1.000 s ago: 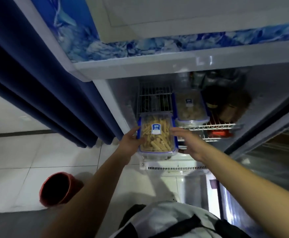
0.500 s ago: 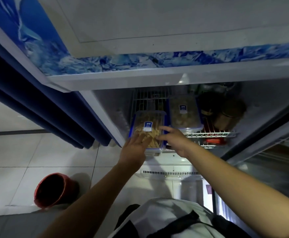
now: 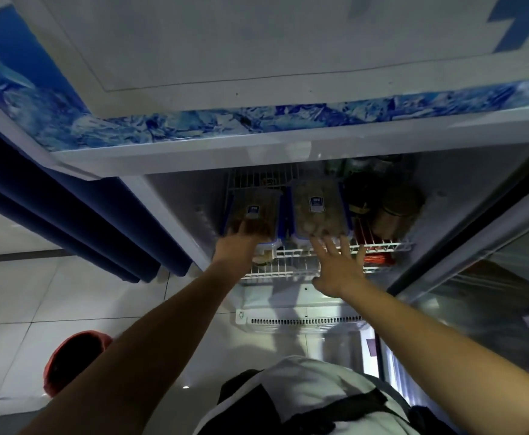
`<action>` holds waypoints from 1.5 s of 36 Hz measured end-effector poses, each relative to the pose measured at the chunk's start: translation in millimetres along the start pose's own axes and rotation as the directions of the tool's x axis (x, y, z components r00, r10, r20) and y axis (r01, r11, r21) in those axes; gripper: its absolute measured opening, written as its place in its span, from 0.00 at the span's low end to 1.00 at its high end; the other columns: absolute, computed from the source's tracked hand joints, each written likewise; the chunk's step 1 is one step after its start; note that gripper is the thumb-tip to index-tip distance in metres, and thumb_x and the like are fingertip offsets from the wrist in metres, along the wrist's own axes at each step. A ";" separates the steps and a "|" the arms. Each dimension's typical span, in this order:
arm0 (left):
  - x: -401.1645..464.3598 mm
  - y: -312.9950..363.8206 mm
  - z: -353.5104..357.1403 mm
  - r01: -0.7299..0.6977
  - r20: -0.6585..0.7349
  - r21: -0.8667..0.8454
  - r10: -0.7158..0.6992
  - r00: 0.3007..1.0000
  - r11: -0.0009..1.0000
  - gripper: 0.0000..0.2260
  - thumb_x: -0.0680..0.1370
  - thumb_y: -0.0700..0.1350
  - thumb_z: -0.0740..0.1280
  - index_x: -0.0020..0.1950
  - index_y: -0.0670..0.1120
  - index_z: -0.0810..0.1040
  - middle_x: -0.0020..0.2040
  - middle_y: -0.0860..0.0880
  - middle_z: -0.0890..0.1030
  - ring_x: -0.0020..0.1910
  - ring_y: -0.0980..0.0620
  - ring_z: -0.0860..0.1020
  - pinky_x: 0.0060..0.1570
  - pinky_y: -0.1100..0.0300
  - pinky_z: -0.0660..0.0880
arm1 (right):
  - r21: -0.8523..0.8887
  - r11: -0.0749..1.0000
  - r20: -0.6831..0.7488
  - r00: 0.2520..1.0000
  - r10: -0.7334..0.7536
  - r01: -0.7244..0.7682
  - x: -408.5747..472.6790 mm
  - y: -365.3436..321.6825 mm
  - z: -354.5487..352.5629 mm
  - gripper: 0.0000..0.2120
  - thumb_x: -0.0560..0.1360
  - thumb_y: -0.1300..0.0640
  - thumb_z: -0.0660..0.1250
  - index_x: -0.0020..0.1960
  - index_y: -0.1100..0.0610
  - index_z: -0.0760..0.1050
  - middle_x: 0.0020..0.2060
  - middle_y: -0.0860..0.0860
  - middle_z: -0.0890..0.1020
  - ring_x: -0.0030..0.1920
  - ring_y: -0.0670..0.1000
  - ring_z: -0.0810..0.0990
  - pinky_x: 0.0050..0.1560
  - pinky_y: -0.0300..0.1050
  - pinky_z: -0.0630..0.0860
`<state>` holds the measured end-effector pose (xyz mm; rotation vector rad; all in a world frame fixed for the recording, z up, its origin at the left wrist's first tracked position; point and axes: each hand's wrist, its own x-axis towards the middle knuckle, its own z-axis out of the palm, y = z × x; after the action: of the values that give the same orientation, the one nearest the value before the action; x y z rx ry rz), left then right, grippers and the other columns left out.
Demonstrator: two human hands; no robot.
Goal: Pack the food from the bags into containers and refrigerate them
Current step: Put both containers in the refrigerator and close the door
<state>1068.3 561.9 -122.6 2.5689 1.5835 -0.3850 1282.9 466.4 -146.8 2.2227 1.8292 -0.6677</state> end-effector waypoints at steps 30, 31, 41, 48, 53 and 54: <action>-4.0 22.3 50.9 0.063 0.111 -0.011 -0.061 0.992 0.998 0.49 0.76 0.47 0.70 0.81 0.56 0.33 0.83 0.41 0.44 0.81 0.34 0.43 0.78 0.38 0.40 | 0.016 1.000 0.029 0.999 -0.014 0.013 0.0 4.0 9.7 0.50 0.76 0.40 0.65 0.78 0.42 0.28 0.80 0.47 0.34 0.78 0.57 0.30 0.74 0.70 0.38; -4.8 21.0 50.7 0.055 0.118 -0.019 -0.052 0.992 0.998 0.49 0.77 0.49 0.70 0.81 0.56 0.33 0.83 0.41 0.43 0.81 0.34 0.43 0.78 0.39 0.40 | 0.003 1.000 0.016 1.000 -0.020 0.020 -0.4 5.1 11.7 0.50 0.76 0.40 0.65 0.78 0.42 0.27 0.80 0.47 0.34 0.78 0.57 0.30 0.74 0.70 0.37; -44.2 30.2 44.8 -0.059 0.140 0.031 0.054 0.989 0.998 0.45 0.79 0.57 0.64 0.80 0.58 0.31 0.81 0.48 0.32 0.80 0.40 0.32 0.70 0.36 0.28 | 0.229 0.972 -0.114 0.990 0.088 -0.060 -66.2 1.5 46.0 0.44 0.76 0.41 0.64 0.80 0.39 0.36 0.80 0.46 0.36 0.79 0.53 0.32 0.75 0.69 0.40; -101.7 46.5 54.8 -0.342 0.132 0.055 0.333 0.934 0.938 0.44 0.79 0.57 0.64 0.80 0.59 0.32 0.81 0.48 0.30 0.80 0.40 0.32 0.76 0.36 0.35 | 0.501 0.831 -0.139 0.926 0.351 -0.240 -163.4 -3.5 100.5 0.41 0.74 0.38 0.63 0.78 0.34 0.42 0.81 0.43 0.42 0.80 0.51 0.36 0.74 0.65 0.45; -139.6 63.9 50.6 -0.536 0.051 0.085 0.534 0.844 0.840 0.44 0.79 0.56 0.64 0.79 0.57 0.31 0.81 0.47 0.31 0.80 0.41 0.35 0.76 0.40 0.36 | 0.568 0.759 -0.239 0.819 0.522 -0.317 -247.3 -30.1 99.2 0.37 0.75 0.38 0.62 0.79 0.34 0.47 0.81 0.44 0.45 0.80 0.53 0.38 0.75 0.60 0.48; -147.8 68.7 50.1 -0.571 0.039 0.076 0.570 0.821 0.817 0.44 0.79 0.56 0.64 0.79 0.57 0.31 0.81 0.47 0.31 0.81 0.41 0.35 0.76 0.41 0.35 | 0.586 0.746 -0.255 0.802 0.540 -0.316 -267.9 -38.6 97.4 0.36 0.75 0.37 0.61 0.78 0.33 0.48 0.81 0.43 0.45 0.80 0.53 0.38 0.74 0.59 0.48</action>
<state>1058.2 392.2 -135.0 2.9193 0.7216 -0.4053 1186.8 198.3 -106.2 3.2309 1.2387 -0.6885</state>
